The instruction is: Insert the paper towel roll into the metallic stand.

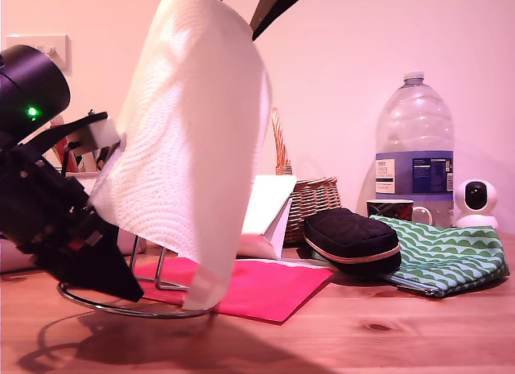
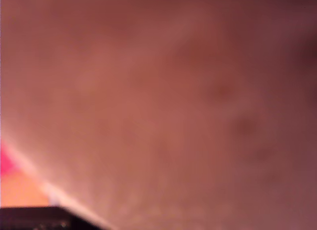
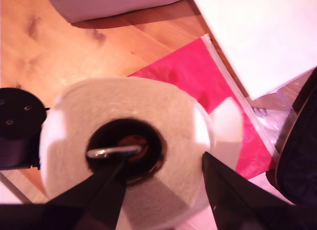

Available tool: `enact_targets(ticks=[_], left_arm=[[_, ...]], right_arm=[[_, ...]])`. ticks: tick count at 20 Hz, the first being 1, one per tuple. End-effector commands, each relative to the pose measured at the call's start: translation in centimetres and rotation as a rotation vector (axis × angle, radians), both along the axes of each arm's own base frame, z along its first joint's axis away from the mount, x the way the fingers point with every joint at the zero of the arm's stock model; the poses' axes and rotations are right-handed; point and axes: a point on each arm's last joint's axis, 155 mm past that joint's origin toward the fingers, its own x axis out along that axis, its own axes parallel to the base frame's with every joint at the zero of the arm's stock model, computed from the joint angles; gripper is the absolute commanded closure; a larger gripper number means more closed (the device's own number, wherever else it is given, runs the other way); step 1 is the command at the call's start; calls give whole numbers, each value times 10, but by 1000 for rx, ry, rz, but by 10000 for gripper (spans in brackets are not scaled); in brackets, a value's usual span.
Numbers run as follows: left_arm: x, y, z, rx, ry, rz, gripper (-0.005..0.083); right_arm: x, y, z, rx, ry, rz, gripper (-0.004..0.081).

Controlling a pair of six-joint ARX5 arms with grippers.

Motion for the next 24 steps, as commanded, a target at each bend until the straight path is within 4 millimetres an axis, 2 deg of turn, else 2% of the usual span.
enact_targets(ticks=[1, 10, 17, 21, 24], left_arm=[[1, 0, 6, -5, -9, 3, 488], [-19, 22, -18, 74, 133, 70, 487], [-11, 38, -23, 136, 114, 125, 487], [-11, 33, -21, 114, 110, 112, 487], [-7, 32, -18, 106, 94, 113, 487]], right_arm=[[-5, 6, -8, -14, 15, 23, 349], [-7, 8, -8, -19, 9, 42, 349], [-7, 7, -9, -21, 8, 45, 349], [-8, 11, -7, -21, -8, 74, 350], [-17, 20, -6, 13, 18, 113, 364]])
